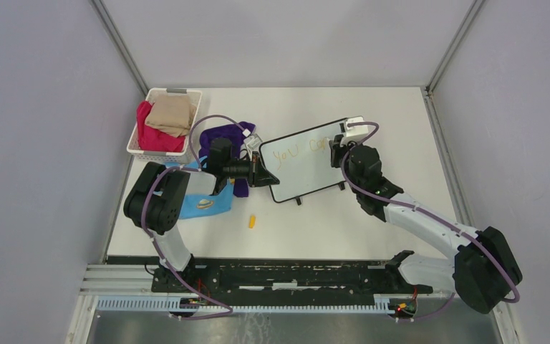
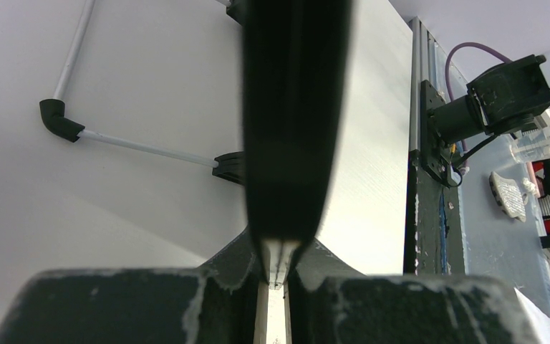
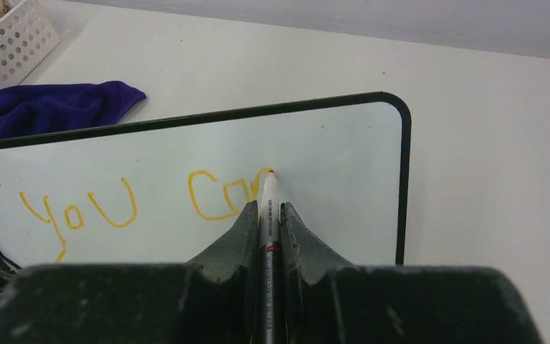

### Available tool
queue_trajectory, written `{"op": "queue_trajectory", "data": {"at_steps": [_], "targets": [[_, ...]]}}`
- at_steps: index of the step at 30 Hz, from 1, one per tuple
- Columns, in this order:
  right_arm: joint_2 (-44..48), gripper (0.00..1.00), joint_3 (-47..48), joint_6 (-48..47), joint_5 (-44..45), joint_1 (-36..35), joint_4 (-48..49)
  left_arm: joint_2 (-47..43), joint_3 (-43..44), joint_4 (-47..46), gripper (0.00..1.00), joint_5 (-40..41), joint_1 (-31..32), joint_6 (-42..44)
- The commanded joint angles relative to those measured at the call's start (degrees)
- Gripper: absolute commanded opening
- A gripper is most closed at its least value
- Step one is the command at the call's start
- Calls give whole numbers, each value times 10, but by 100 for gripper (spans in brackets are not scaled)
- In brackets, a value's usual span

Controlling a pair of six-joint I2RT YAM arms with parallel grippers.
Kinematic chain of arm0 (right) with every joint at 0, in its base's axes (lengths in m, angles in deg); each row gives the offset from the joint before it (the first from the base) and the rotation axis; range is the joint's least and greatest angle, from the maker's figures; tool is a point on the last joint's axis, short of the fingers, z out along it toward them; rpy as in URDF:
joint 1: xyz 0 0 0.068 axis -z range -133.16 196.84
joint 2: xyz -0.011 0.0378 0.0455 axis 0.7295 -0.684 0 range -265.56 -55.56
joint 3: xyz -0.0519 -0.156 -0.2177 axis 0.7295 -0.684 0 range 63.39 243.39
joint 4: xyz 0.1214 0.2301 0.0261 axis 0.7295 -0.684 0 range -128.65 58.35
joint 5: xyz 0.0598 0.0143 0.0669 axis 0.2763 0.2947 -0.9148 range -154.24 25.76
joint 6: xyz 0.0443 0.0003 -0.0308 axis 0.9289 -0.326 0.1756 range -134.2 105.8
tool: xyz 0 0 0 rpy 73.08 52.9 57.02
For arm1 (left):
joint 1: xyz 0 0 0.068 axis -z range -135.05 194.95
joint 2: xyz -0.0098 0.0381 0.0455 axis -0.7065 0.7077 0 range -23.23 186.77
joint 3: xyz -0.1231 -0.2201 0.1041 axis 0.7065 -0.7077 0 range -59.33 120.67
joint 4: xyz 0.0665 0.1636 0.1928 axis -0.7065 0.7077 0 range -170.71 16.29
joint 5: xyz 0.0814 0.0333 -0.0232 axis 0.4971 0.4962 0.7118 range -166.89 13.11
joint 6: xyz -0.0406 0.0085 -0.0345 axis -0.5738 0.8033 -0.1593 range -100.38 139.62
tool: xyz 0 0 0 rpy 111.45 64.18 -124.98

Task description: Write a sentence on the whiteboard

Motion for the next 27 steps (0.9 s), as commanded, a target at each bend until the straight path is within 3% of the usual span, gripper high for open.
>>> {"op": "queue_trajectory", "data": {"at_steps": [1,21,27], "targets": [[13,0,-17,7,8,5,13,13,-2,68,2,41,5,28],[42,0,-54,19,6,6,11,14,0,73,2,41,7,31],[115,0,-34,24,-34,5,10,12,1,78,2,42,6,34]]}}
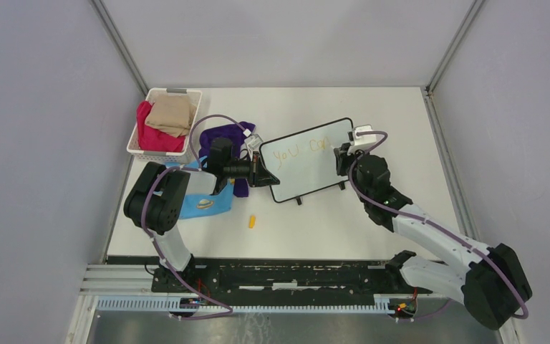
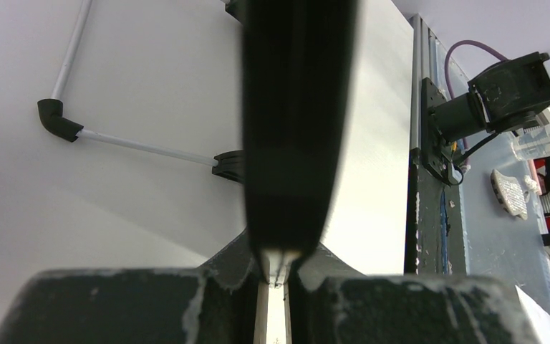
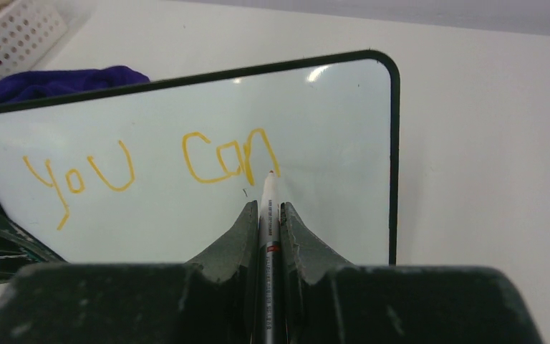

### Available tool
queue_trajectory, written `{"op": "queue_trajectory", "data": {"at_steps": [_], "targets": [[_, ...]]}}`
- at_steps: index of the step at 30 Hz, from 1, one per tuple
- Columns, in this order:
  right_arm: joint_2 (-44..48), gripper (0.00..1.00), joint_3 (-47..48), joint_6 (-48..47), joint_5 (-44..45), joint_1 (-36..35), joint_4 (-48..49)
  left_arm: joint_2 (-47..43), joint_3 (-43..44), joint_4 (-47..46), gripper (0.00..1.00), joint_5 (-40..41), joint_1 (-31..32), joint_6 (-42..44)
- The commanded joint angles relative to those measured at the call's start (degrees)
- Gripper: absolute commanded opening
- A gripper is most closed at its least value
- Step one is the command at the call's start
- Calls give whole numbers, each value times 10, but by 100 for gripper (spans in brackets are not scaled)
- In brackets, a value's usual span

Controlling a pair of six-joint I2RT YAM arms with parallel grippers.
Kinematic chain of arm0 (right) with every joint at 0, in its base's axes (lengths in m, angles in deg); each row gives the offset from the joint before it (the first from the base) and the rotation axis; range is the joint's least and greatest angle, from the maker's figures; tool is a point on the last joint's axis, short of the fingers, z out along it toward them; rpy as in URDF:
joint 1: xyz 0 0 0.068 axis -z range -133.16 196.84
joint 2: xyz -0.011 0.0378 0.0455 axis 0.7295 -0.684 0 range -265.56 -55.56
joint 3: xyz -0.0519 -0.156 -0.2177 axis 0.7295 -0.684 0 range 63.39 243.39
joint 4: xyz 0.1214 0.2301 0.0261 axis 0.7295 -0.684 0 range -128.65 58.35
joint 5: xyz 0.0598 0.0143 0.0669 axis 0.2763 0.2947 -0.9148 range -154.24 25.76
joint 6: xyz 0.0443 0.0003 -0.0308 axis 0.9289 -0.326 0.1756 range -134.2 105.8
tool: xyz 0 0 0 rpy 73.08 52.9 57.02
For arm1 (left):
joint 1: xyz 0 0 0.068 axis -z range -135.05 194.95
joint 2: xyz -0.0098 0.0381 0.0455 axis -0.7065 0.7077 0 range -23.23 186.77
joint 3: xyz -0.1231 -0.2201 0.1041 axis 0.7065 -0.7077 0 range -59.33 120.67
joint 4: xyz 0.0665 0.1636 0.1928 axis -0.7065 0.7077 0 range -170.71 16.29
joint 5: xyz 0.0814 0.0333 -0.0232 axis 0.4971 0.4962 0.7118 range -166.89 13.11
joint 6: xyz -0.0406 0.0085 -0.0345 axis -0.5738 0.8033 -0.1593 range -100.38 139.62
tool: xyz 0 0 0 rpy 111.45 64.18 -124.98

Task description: Write a sentence on the whiteboard

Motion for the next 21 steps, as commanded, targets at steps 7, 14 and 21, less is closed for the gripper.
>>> {"op": "queue_trajectory", "data": {"at_steps": [7,14,21], "targets": [[134,0,3,-36,-29,-46,9,14,0,76,2,42,4,32],[103,0,-61,-93,64,-198,20,18,5,88,2,43,5,38],[37,0,-66,-85,62,-247,61,19,6,95,2,44,5,42]]}}
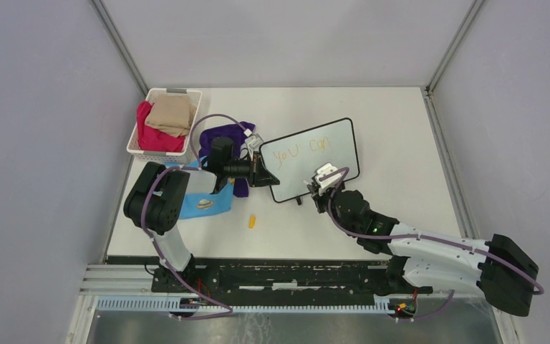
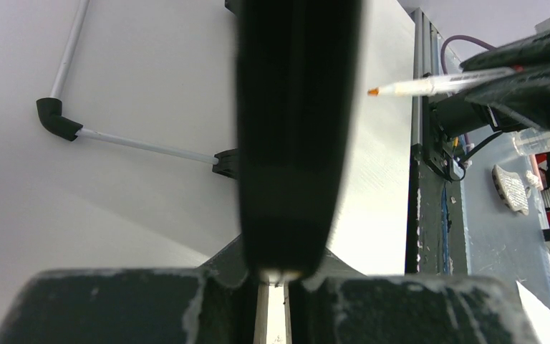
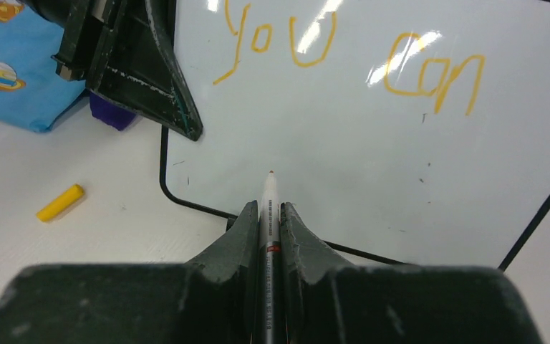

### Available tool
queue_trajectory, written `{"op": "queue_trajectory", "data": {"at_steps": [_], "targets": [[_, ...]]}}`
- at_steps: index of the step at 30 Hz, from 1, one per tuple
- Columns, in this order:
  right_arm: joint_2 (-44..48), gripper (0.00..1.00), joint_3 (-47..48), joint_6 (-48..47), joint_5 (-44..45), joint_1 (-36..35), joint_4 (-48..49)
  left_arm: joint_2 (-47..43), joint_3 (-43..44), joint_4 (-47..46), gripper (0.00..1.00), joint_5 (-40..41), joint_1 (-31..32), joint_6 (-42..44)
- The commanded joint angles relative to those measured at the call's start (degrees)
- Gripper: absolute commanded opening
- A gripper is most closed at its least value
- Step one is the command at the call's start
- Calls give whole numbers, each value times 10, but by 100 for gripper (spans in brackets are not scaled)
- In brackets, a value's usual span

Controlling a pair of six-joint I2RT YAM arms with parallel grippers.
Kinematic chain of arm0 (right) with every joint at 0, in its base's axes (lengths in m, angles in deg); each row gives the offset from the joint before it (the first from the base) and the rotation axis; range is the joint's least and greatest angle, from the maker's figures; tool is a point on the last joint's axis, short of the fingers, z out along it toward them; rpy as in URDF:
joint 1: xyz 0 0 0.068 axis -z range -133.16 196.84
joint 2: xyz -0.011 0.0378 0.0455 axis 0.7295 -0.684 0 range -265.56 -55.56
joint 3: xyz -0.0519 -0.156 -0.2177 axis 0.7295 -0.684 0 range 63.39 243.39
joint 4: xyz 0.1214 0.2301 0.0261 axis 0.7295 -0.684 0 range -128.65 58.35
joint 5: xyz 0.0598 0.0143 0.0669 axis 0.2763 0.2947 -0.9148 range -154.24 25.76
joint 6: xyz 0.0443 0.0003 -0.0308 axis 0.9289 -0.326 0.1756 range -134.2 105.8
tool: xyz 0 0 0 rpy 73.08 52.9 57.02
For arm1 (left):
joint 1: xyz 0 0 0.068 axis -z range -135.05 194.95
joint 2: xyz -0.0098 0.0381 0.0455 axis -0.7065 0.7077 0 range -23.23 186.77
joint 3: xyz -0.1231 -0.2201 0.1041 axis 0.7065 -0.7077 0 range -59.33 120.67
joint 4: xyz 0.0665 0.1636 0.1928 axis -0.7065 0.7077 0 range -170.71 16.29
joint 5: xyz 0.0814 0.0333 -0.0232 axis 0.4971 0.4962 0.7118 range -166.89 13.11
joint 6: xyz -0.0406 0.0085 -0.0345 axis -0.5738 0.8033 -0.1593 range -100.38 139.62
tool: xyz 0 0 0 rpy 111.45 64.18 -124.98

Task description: Write a sentence on the whiteboard

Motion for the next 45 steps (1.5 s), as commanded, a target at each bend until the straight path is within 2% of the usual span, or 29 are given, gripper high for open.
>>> {"op": "queue_trajectory", "data": {"at_steps": [1,18,30,45], "targets": [[-31,0,19,-9,17,-19,58,20,-2,72,2,46,5,25],[-141,0,72,15,60,-20,117,21,-2,73,2,49,5,27],[-180,0,98,12,61,-9,124,21,0,74,2,48,5,27],[-202,0,83,32,47,8,115,21,2,80,2,51,6,30]]}}
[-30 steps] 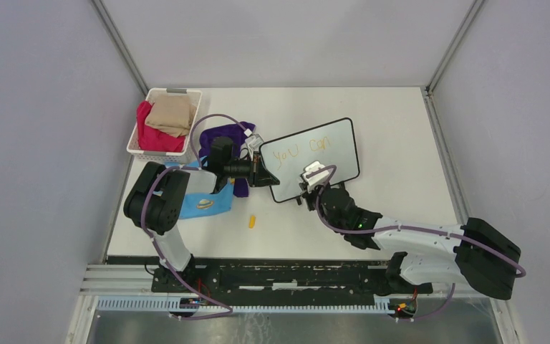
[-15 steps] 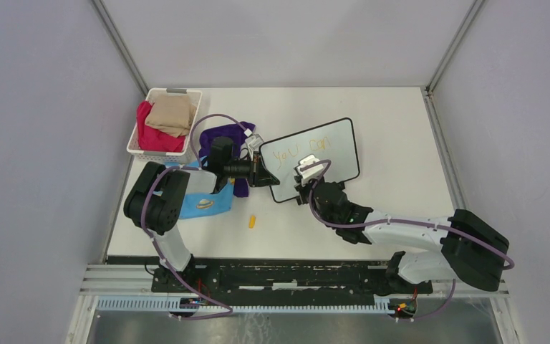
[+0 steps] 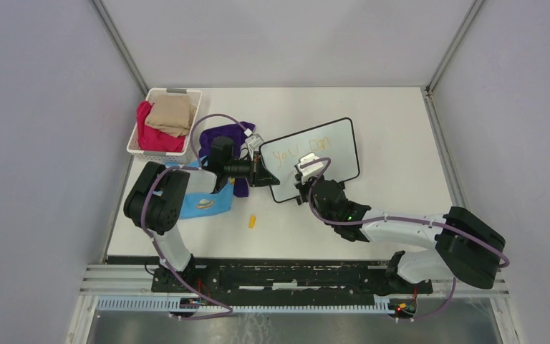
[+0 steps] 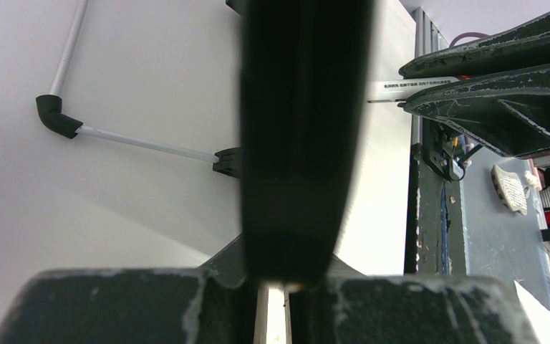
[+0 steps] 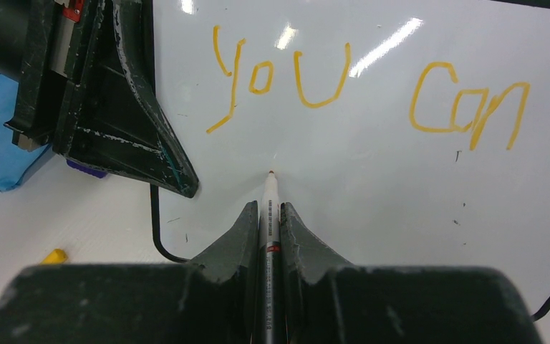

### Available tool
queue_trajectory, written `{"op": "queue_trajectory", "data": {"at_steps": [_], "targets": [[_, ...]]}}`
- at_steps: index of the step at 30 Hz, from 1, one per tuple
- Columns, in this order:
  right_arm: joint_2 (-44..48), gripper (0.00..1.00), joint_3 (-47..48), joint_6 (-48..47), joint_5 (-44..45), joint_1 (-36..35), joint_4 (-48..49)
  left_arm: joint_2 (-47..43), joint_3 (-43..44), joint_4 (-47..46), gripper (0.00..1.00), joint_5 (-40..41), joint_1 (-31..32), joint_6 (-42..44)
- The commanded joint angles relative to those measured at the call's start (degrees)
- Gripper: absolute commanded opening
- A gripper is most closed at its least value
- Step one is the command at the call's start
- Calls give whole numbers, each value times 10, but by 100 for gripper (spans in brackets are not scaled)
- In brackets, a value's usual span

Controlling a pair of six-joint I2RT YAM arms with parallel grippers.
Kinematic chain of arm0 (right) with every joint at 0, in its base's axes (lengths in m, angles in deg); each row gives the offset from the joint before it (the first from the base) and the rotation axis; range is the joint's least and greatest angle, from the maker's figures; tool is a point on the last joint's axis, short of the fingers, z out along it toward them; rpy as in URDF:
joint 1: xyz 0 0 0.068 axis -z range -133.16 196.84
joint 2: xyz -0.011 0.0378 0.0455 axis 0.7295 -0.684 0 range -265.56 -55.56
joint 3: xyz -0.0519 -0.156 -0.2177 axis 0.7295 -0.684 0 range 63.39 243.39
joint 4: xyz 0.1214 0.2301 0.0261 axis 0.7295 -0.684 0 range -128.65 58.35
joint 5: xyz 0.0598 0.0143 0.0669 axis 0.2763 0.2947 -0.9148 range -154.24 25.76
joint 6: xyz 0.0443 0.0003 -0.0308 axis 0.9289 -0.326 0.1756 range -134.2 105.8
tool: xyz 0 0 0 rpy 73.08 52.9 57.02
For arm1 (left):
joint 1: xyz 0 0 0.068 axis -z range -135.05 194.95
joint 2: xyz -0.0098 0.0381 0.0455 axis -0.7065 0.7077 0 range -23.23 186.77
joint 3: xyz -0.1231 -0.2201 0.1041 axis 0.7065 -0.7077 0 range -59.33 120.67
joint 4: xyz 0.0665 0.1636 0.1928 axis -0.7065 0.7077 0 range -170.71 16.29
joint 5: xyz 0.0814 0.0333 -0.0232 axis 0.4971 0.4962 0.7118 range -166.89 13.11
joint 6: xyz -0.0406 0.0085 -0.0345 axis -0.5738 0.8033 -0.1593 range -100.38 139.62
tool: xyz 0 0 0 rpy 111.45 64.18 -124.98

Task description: Write a sentence on the whiteboard

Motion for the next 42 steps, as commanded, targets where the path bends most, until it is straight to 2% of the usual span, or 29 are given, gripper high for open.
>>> {"op": "queue_trajectory", "data": {"at_steps": [1,23,42], "targets": [[-7,0,6,15,-4,6,16,20,-2,70,2,50,6,27],[30,0,-77,58,-24,6,2,19,3,89,2,55,12,39],[10,0,-7,30,-27,7,-6,20,7,101,2,59,18,47]]}}
